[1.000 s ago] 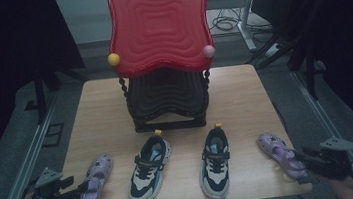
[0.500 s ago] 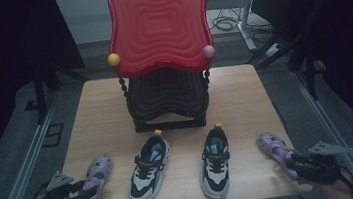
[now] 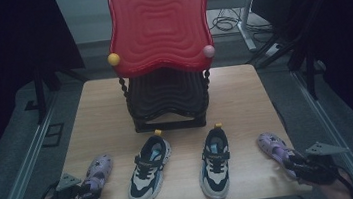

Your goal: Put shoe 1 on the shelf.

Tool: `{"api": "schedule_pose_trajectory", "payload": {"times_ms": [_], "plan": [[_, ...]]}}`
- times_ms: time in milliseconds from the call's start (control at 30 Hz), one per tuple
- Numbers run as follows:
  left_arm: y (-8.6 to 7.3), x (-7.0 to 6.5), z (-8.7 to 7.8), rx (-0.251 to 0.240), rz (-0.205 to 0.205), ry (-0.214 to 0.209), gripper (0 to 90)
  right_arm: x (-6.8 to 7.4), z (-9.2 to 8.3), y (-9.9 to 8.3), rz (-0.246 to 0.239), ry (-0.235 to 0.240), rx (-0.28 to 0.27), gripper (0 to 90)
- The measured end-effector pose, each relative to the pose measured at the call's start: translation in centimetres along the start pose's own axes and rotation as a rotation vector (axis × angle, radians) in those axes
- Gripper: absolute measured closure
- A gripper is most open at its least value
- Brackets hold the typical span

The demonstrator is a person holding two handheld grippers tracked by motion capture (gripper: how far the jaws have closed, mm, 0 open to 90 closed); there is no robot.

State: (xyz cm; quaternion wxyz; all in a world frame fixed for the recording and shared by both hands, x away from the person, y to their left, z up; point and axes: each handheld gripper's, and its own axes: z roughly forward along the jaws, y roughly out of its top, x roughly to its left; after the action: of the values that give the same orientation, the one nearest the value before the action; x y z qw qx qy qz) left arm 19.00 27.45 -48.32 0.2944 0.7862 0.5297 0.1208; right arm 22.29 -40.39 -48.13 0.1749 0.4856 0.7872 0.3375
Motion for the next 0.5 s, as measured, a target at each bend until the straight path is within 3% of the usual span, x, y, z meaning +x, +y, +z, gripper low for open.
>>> {"api": "schedule_pose_trajectory", "payload": {"times_ms": [100,233,500], "plan": [[0.0,0.0,0.6,0.022,0.006,0.006,59.8,0.0,0.2,0.0,0.003,0.001,0.009,64.2],[-0.1,-0.2,1.1,0.031,0.014,-0.020,67.8,0.1,0.6,-0.1,0.004,0.010,0.028,66.8],[-0.1,-0.3,1.8,0.067,0.025,-0.022,74.2,0.1,1.7,-0.1,0.000,0.016,0.068,73.9]]}}
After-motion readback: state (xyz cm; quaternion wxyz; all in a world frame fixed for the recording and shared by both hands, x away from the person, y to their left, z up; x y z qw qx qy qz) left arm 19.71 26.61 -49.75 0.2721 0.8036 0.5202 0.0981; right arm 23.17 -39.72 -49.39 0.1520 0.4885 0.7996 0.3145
